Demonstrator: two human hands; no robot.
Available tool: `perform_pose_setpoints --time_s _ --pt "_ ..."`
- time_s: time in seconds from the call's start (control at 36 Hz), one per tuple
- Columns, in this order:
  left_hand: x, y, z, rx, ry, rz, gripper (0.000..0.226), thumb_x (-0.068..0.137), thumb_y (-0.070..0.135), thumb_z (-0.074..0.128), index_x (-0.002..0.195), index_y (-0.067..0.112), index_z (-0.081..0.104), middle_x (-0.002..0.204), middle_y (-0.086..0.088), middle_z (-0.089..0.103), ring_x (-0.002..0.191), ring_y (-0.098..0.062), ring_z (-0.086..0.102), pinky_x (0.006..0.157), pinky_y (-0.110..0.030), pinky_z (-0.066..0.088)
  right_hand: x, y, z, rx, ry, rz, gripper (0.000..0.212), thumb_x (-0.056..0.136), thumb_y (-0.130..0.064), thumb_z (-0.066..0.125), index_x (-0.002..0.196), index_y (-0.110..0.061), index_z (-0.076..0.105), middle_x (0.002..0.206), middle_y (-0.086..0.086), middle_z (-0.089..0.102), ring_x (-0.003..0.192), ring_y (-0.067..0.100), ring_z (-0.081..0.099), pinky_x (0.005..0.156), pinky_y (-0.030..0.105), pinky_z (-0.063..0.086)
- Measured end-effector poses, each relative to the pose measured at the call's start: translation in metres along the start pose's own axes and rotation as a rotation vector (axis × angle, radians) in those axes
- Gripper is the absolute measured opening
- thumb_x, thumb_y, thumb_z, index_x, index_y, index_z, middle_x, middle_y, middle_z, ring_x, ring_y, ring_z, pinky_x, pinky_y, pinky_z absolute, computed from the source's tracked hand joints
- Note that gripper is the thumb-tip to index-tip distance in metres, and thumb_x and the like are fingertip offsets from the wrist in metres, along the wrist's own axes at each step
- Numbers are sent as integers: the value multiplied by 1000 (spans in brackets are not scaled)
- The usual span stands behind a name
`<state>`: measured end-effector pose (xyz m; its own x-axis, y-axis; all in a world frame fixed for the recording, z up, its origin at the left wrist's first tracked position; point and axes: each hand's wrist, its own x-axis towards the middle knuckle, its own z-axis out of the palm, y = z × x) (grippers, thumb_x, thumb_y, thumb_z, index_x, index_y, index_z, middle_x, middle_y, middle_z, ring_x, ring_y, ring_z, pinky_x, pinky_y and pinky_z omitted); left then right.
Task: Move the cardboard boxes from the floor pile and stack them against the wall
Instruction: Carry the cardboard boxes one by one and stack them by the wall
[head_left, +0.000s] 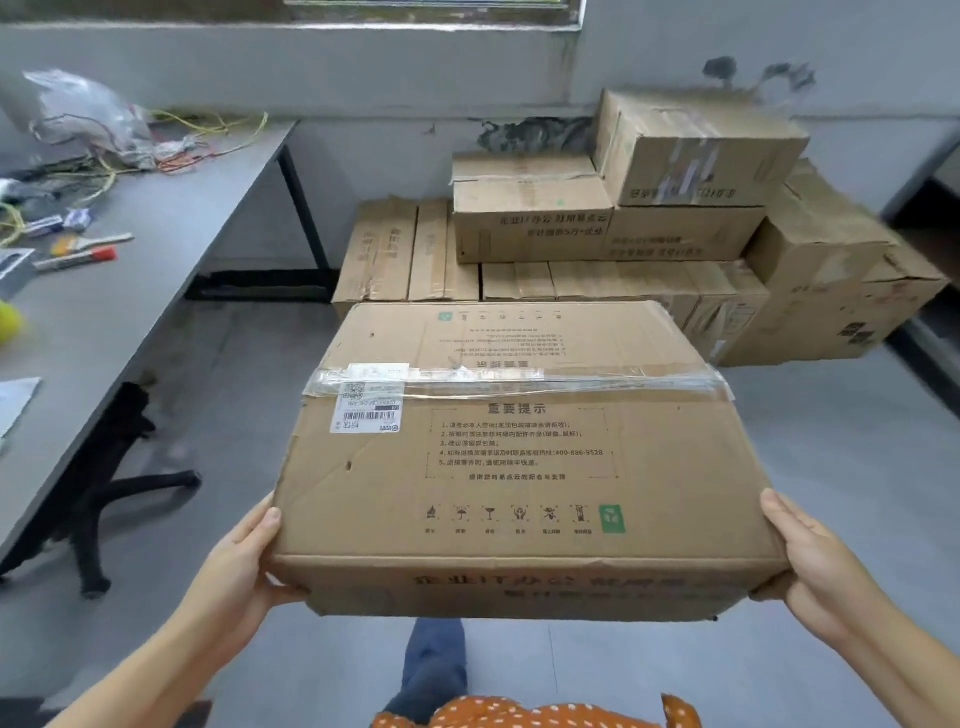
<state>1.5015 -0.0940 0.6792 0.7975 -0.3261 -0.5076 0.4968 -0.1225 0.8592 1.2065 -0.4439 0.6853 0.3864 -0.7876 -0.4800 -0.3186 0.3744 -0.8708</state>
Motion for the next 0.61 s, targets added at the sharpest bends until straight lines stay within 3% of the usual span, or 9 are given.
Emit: perform_pose_setpoints --time_s 0.11,0.19,0.42,0.53,0.61 --pt "74 57 17 39 -44 4 30 104 20 33 108 33 61 100 7 68 89 -23 58 76 -48 44 52 -35 43 31 31 2 30 104 -32 33 97 -27 62 59 -10 66 60 24 37 55 33 19" --pt "126 99 33 59 -71 22 30 104 20 33 113 32 59 100 8 67 87 -21 58 74 -46 44 88 -64 71 59 52 1 30 104 -32 33 96 -27 62 60 -9 65 61 25 36 55 33 18" --pt "237 167 93 82 -106 34 31 105 20 32 122 32 54 106 8 66 89 -20 59 78 -49 46 191 -133 105 92 107 -38 29 104 -31 34 97 -27 62 59 -11 63 58 22 36 54 32 18" --pt "289 189 135 59 -105 30 31 104 21 32 117 34 58 104 8 68 89 -21 60 81 -54 46 260 -167 106 84 87 -65 31 104 -31 34 95 -26 63 58 -10 63 56 21 36 54 30 18" --pt "324 204 172 21 -97 52 33 104 20 33 125 31 56 109 5 67 89 -21 60 77 -50 48 317 -196 107 89 53 -99 30 104 -31 33 99 -25 62 59 -9 65 53 21 39 55 30 18"
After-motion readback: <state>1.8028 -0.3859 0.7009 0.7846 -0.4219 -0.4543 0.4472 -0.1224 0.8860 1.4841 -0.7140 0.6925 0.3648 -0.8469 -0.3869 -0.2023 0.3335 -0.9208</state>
